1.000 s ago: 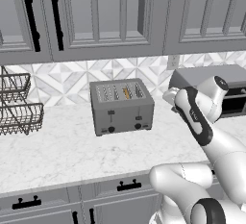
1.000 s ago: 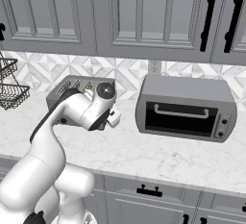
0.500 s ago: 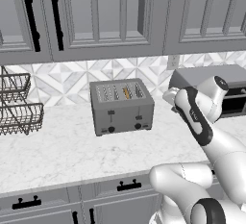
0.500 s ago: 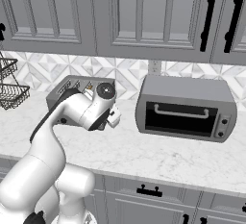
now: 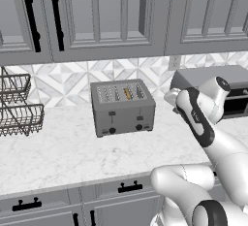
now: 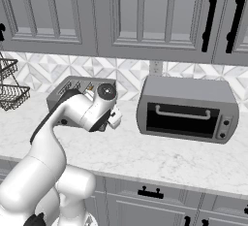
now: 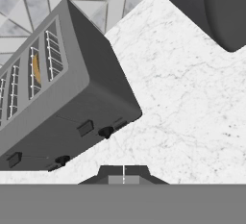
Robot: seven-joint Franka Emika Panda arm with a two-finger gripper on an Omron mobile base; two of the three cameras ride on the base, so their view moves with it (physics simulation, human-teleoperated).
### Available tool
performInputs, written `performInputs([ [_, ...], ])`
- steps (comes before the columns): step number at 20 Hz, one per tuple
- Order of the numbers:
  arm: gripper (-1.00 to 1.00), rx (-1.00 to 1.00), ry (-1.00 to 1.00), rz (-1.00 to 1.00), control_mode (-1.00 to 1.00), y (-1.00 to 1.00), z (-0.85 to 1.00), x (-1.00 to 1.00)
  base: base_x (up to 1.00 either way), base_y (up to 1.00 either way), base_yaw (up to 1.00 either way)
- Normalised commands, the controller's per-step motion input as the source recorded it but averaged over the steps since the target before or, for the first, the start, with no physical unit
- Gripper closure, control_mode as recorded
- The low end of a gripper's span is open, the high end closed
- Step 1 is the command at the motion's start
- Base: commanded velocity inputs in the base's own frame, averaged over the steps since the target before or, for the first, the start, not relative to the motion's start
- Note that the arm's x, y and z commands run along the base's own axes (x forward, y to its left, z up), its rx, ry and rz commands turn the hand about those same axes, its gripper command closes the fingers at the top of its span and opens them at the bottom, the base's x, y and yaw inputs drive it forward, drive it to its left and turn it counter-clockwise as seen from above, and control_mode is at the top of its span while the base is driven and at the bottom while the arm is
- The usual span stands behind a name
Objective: Start the toaster. Once the lever pops up, take the bread to the plate on the dining counter.
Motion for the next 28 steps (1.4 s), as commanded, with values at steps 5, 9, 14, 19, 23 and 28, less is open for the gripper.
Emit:
performInputs([
  [5, 1.0, 0.0, 0.0, 0.0, -1.0, 0.0, 0.0, 0.0, 0.0, 0.0, 0.0],
  [9, 1.0, 0.0, 0.0, 0.0, -1.0, 0.0, 0.0, 0.0, 0.0, 0.0, 0.0],
  [14, 1.0, 0.0, 0.0, 0.0, -1.0, 0.0, 0.0, 0.0, 0.0, 0.0, 0.0],
  [19, 1.0, 0.0, 0.0, 0.0, -1.0, 0.0, 0.0, 0.0, 0.0, 0.0, 0.0],
  [23, 1.0, 0.0, 0.0, 0.0, -1.0, 0.0, 0.0, 0.0, 0.0, 0.0, 0.0],
  [28, 1.0, 0.0, 0.0, 0.0, -1.0, 0.0, 0.0, 0.0, 0.0, 0.0, 0.0],
])
